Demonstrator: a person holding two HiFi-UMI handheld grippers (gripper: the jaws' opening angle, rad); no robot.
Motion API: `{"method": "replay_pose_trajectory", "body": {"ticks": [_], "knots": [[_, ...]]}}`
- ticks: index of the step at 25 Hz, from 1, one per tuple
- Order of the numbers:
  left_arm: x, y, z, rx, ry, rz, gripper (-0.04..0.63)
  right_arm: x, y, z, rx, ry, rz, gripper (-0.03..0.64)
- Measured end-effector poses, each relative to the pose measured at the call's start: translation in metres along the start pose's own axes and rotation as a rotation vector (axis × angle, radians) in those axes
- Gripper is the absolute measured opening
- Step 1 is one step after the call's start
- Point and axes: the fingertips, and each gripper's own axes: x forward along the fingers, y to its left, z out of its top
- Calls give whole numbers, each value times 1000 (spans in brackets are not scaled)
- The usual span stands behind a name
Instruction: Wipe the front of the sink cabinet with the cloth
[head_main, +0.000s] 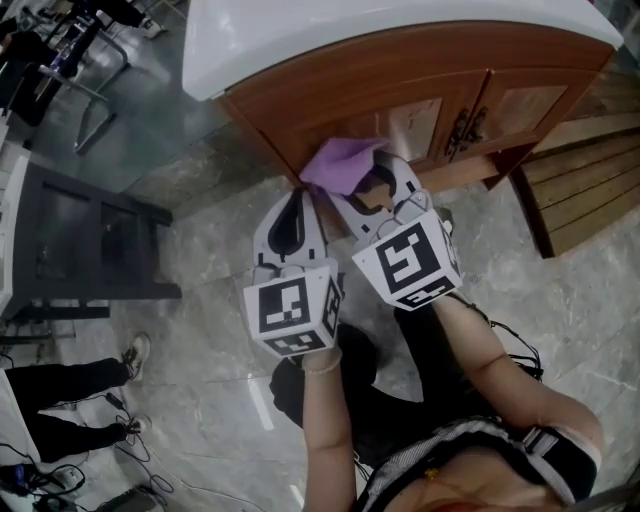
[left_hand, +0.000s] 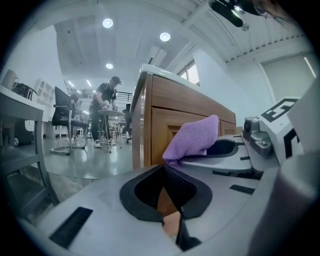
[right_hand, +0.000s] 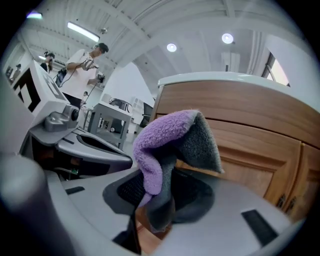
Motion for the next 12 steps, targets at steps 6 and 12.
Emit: {"method": "replay_pose_trajectory", "body": {"ticks": [6,12], "knots": [[-5,15,-6,-13,17,30,0,24,24,-2,-20,-2,31,179],[-5,16,-7,-22,17,22,0,30,27,-4,-52,-12,3,179]]}}
